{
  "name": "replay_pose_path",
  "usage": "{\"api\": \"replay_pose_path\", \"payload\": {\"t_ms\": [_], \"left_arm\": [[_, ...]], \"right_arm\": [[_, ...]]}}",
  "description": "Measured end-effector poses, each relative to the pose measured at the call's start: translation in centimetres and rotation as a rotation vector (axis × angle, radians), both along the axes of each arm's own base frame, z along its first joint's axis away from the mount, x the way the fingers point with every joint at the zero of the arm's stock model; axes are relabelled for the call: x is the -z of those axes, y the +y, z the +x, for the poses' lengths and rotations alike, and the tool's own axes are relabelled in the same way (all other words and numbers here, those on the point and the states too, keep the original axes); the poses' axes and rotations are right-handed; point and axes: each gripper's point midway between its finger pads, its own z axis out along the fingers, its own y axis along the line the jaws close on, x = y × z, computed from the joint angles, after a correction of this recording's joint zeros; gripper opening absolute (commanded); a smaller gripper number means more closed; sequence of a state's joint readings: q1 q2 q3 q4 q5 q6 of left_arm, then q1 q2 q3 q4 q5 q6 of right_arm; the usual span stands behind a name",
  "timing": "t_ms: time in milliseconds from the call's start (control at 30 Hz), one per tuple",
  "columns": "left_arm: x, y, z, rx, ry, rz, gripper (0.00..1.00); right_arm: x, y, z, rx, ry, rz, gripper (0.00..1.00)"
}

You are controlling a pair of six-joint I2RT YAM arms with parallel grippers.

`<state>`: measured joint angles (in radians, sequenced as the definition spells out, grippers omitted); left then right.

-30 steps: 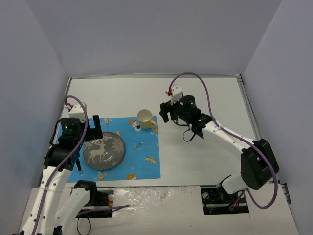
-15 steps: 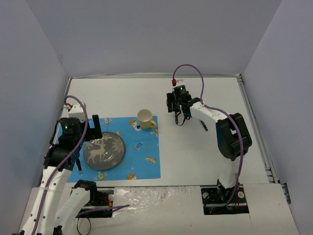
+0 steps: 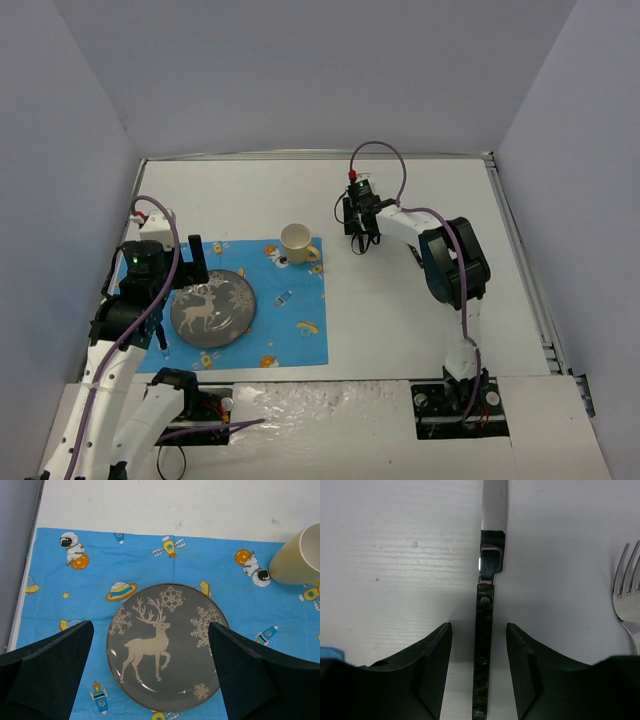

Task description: Set the dinner table for one person

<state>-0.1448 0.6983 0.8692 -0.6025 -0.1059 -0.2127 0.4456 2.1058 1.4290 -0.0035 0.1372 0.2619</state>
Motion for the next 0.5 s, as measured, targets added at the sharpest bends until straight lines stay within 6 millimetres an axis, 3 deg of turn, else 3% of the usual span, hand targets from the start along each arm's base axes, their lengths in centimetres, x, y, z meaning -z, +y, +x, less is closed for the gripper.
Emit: {"api": "replay_pose_path", "payload": {"t_ms": [200,367,500], "left_arm": [[0.0,0.0,0.0,0.0,0.0,0.0,0.97],[0.0,0.0,0.0,0.0,0.0,0.0,0.97],[0.0,0.0,0.0,0.0,0.0,0.0,0.97]], "right_arm": [[0.1,0.1,0.8,0.018,-0.014,0.005,0.27],[0.1,-0.1,1.3,0.041,-0.029,0.014,0.03],[0.1,-0.4,1.4,0.052,-0.037,0.004,0.0]]}}
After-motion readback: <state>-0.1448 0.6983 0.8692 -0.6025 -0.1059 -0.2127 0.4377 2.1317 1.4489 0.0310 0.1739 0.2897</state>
